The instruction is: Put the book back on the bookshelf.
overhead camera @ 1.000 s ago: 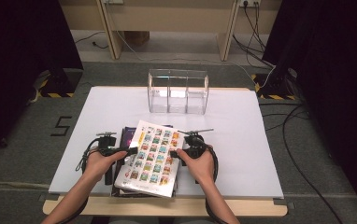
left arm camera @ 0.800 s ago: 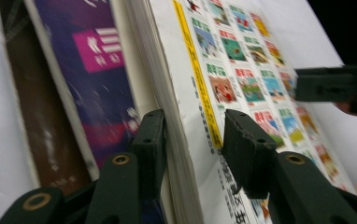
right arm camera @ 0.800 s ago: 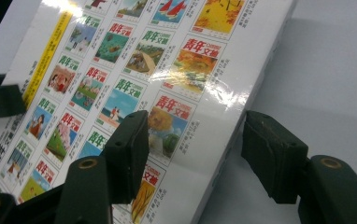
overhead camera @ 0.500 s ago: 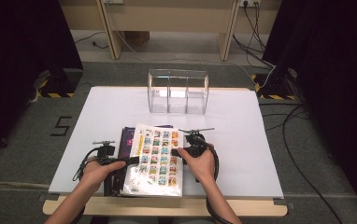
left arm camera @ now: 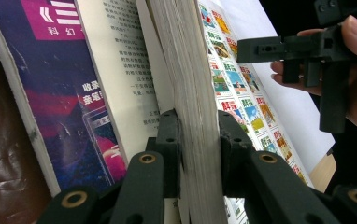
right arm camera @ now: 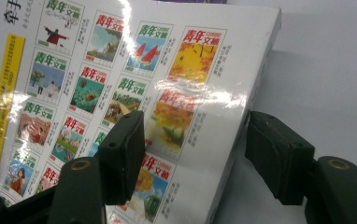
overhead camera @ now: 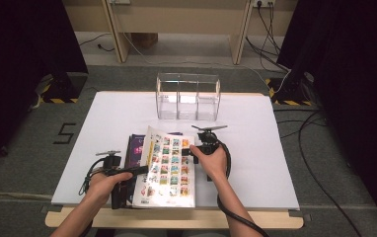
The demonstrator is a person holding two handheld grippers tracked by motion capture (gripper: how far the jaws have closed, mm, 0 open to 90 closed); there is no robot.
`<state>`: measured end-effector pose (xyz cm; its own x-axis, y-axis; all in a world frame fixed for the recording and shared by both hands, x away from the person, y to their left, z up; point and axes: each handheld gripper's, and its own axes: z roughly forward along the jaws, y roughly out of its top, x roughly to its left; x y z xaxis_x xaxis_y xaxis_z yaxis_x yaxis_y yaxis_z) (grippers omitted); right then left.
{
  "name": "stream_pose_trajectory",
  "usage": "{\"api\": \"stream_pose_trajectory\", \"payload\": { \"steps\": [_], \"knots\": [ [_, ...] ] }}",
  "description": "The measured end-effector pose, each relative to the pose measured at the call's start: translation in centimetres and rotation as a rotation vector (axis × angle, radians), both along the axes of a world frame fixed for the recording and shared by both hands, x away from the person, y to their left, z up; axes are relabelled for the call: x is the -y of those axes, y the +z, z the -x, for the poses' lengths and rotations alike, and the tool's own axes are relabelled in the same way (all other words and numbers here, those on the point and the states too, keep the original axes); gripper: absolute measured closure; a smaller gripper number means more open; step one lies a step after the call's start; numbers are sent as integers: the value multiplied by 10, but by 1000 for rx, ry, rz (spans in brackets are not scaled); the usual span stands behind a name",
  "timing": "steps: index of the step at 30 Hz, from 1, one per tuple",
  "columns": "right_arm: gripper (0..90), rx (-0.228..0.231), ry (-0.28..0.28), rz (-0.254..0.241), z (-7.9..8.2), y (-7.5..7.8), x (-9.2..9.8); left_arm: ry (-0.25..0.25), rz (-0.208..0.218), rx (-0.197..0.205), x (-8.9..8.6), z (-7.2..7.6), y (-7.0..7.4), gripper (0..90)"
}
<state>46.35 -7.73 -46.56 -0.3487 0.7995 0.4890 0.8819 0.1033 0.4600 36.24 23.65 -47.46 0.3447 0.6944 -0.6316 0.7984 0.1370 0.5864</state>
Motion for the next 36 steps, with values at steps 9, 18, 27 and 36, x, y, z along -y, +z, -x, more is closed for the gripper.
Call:
{"api": "stream_pose_trajectory", "payload": {
  "steps": [9, 18, 27, 36],
  "knots": [
    [299, -68, 1, -84, -11, -10, 2, 22, 18, -14, 1, -4, -3, 735],
    [279, -80, 10, -84, -14, -10, 1, 13, -6, -19, 2, -7, -2, 725],
    [383, -123, -25, -128, -17, -11, 5, -1, -9, -38, 1, -11, 0, 721],
    [592, -4, -34, -89, -6, 13, 4, -11, -48, -48, 0, -14, 1, 716]
  ]
}}
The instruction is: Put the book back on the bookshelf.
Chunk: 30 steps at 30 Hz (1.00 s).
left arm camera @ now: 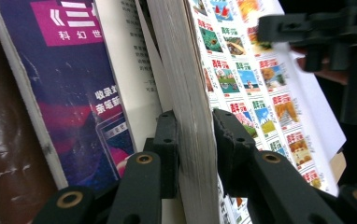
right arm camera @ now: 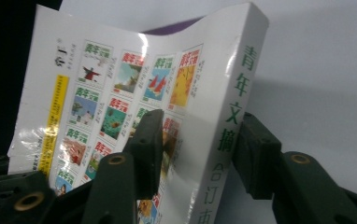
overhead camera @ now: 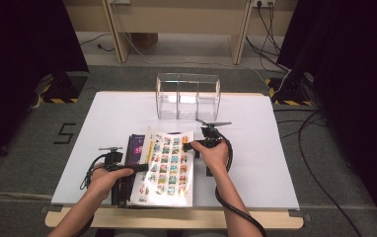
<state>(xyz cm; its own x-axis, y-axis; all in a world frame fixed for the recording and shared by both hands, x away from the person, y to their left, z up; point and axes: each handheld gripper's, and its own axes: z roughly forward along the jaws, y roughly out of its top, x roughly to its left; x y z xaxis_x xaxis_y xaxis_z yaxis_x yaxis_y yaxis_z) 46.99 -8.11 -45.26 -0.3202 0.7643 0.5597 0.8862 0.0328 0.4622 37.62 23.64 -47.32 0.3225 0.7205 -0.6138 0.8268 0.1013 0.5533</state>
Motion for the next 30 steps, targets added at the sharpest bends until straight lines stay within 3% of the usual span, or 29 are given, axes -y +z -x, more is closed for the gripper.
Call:
{"api": "stream_pose_trajectory", "payload": {
  "steps": [3, 6, 12, 16, 19, 20, 24, 26, 30],
  "knots": [
    [598, 41, 0, 38, 4, 6, -6, -9, -17, 3, 0, 0, 1, 715],
    [593, 35, -19, 68, 5, 9, -11, -8, -29, 5, 1, 0, 2, 715],
    [559, -14, -58, 37, -2, -4, -10, 0, -27, 8, 1, -1, 2, 713],
    [537, -55, -28, -33, -8, -14, -8, -6, -33, 10, 1, -2, 2, 713],
    [541, -57, -25, -36, -9, -14, -9, -6, -32, 10, 1, -2, 2, 713],
    [596, -54, -25, -42, -9, -12, -8, -7, -31, 10, 1, -2, 2, 712],
    [677, -51, -11, -77, -8, 0, -7, -3, -33, 19, -1, -1, 1, 701],
    [697, -15, 8, -57, -4, 13, -10, -3, -26, 26, -3, 0, 1, 692],
    [704, 18, 21, -54, 1, 22, -12, -7, -18, 42, -5, 2, 3, 684]
  ]
}}
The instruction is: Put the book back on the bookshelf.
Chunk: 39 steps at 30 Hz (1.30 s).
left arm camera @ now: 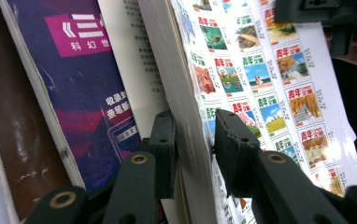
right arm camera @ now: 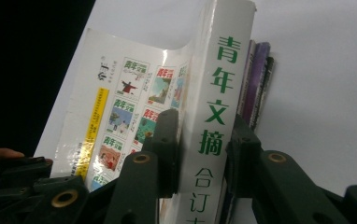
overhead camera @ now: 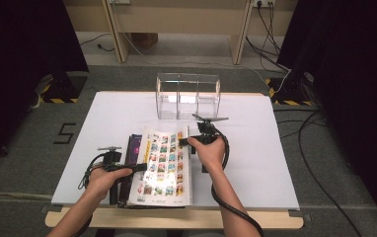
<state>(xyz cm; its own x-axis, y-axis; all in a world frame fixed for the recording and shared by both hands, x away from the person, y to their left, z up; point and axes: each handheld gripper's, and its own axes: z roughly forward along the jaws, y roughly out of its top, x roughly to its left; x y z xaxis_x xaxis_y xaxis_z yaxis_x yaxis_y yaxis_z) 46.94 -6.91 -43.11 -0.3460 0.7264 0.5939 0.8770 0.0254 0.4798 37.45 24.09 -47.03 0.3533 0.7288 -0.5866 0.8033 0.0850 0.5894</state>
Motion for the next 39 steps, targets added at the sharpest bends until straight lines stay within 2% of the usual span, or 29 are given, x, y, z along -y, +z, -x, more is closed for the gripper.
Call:
{"api": "stream_pose_trajectory", "payload": {
  "steps": [3, 6, 7, 8, 9, 10, 11, 26, 39],
  "knots": [
    [707, 40, 6, 17, 5, 8, -3, 0, 1, 8, -1, 2, 2, 667],
    [716, 75, 13, 10, 10, 18, -4, 13, -6, 12, -2, 4, 2, 623],
    [718, 84, 16, 8, 11, 20, -4, 21, -15, 22, -3, 4, 2, 618],
    [725, 105, 15, 8, 14, 26, -4, 42, -35, 59, -8, 6, 4, 639],
    [725, 105, 15, 8, 14, 26, -4, 42, -35, 59, -8, 6, 4, 641],
    [728, 124, 13, 12, 14, 29, -4, 52, -12, 60, -10, 7, 6, 641],
    [732, 154, 3, 47, 17, 35, -2, 54, -12, 72, -13, 8, 9, 641],
    [738, 251, -10, 95, 27, 61, 2, 90, -23, 138, -18, 16, 10, 608],
    [739, 324, -16, 128, 33, 84, 5, 91, -27, 144, -19, 16, 10, 603]
  ]
}}
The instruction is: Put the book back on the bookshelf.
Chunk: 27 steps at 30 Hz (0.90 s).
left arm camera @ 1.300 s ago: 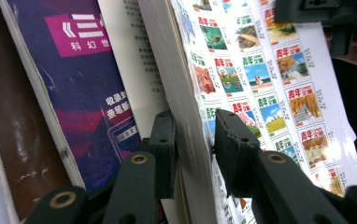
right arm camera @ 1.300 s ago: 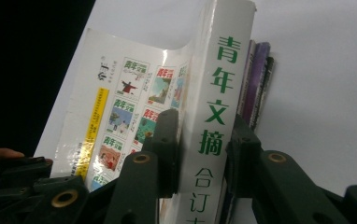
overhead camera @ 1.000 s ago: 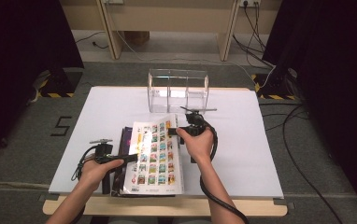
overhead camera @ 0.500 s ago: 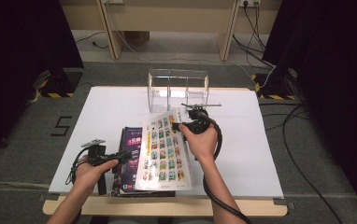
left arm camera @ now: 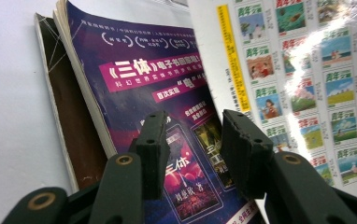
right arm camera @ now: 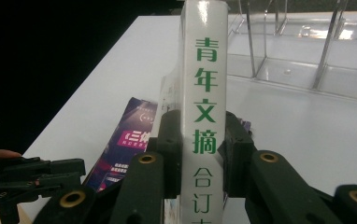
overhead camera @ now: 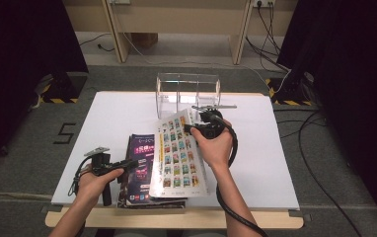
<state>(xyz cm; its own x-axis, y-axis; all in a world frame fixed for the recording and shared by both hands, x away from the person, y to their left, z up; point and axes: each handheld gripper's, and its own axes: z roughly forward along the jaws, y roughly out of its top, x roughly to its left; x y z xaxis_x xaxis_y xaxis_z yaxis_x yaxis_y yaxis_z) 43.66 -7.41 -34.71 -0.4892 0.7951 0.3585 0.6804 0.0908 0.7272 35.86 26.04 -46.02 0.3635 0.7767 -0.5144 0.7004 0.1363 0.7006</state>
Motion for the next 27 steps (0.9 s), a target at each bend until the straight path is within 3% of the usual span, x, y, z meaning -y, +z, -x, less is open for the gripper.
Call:
{"api": "stream_pose_trajectory", "payload": {
  "steps": [11, 22, 27],
  "knots": [
    [739, 47, -31, 14, 1, 14, 9, 14, -3, 9, -3, 0, 1, 594],
    [739, 98, -85, 49, 1, 27, 21, 37, -54, 35, -5, 1, 2, 570],
    [740, 119, -107, 54, 1, 33, 27, 56, -96, 55, -7, 1, 5, 556]
  ]
}}
